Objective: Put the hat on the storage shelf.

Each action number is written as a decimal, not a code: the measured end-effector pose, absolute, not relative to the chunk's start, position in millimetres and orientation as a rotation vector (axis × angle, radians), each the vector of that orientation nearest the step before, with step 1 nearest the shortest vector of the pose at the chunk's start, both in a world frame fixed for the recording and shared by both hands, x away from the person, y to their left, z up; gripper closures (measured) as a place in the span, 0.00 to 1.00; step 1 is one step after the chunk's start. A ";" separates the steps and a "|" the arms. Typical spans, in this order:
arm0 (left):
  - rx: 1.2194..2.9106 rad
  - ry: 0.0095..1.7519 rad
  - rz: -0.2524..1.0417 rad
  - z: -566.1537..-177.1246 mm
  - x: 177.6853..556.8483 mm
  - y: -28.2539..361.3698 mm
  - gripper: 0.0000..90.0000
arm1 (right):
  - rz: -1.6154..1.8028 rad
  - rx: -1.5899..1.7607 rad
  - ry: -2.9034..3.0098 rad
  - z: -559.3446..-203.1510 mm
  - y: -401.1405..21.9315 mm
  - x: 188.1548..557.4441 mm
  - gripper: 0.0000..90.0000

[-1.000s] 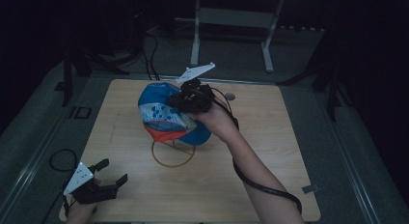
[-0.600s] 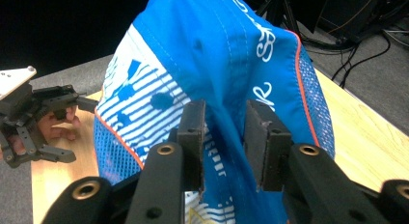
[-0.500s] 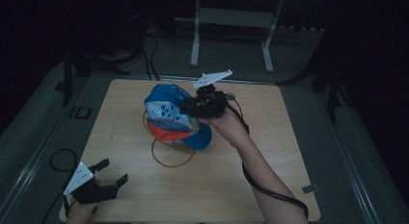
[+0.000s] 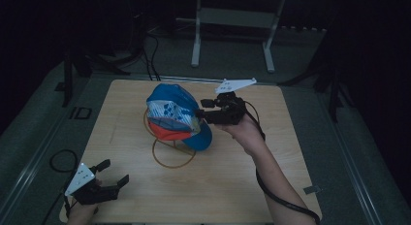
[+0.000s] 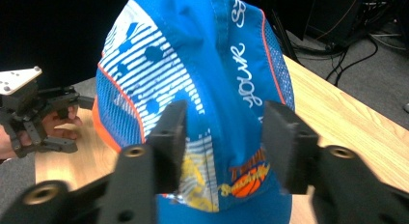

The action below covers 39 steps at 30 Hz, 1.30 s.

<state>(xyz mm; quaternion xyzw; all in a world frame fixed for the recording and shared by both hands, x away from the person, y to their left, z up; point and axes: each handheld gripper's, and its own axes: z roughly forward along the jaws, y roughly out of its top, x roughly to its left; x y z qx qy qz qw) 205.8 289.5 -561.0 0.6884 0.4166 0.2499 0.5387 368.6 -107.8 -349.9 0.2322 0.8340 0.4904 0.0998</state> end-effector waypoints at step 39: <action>1.636 0.991 0.603 -562.4 204.9 288.5 0.07 | 1.469 0.638 2.461 -484.9 -176.9 331.7 0.15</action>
